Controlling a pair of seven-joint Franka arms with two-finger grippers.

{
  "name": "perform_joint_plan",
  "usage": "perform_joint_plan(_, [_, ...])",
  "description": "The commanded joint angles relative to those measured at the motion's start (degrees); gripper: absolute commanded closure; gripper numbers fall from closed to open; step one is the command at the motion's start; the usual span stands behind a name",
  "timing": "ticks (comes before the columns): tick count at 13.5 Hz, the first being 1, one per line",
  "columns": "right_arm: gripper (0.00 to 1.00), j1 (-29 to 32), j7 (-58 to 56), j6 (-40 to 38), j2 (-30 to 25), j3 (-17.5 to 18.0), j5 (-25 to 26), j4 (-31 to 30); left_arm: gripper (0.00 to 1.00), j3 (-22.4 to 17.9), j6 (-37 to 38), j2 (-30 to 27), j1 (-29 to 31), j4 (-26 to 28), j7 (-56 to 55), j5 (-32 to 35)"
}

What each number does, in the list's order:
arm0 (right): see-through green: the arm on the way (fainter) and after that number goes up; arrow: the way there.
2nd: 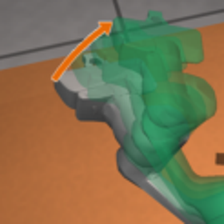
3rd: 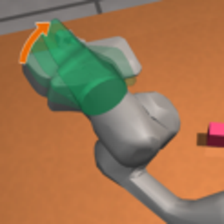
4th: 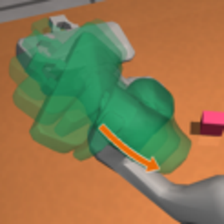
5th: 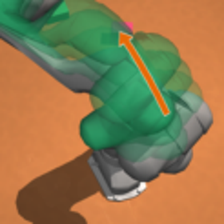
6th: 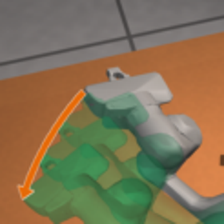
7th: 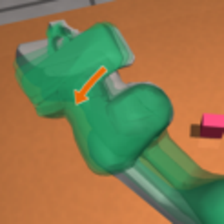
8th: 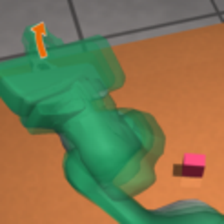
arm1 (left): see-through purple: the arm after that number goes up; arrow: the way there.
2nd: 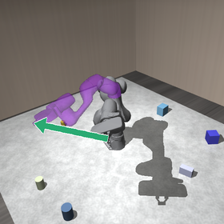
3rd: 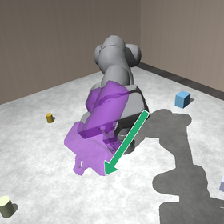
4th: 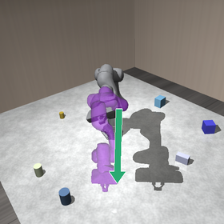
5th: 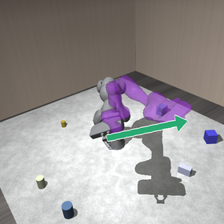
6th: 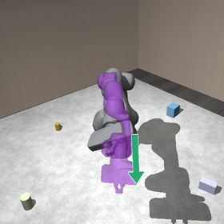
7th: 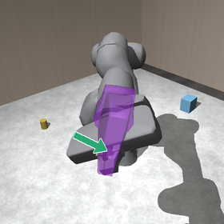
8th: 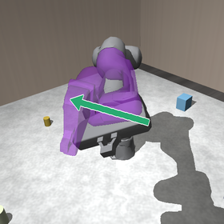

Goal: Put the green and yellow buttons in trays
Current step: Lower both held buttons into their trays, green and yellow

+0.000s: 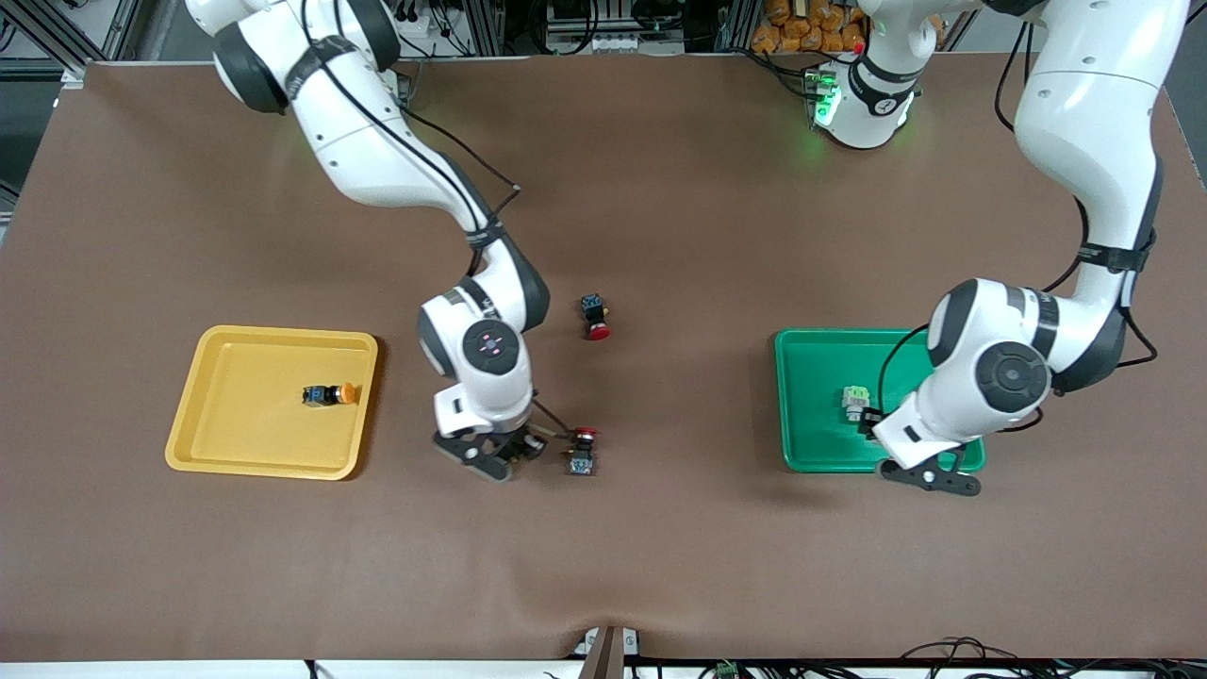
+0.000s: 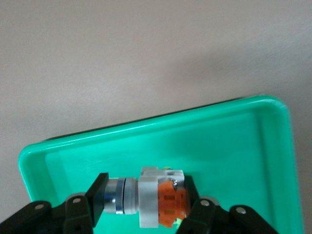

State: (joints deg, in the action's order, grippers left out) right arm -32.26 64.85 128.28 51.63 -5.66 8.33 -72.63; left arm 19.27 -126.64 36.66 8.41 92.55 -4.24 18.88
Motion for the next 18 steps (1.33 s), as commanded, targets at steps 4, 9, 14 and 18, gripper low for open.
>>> perform_joint_plan(4, [0.74, 11.24, -10.59, -14.88, -13.82, 1.53, -2.6, -1.28, 0.8, 1.47, -9.94, -0.44, 7.22, 9.21, 6.35, -0.43])
perform_joint_plan(9, [0.74, 22.57, -32.64, -23.49, -20.16, 1.53, -9.29, -1.64, 0.28, 1.47, -10.3, -1.06, 8.63, 12.03, 6.79, -0.51])
perform_joint_plan(14, [0.73, 28.39, -47.52, -27.46, -23.76, 1.44, -10.0, -9.7, 0.0, 2.7, -9.86, -2.29, 8.55, 11.42, 6.35, -0.51])
perform_joint_plan(18, [0.57, 30.93, -48.58, -27.2, -23.68, 1.17, -9.47, -14.81, 0.0, 4.37, -6.36, -6.76, 8.11, 10.02, 5.91, -0.51])
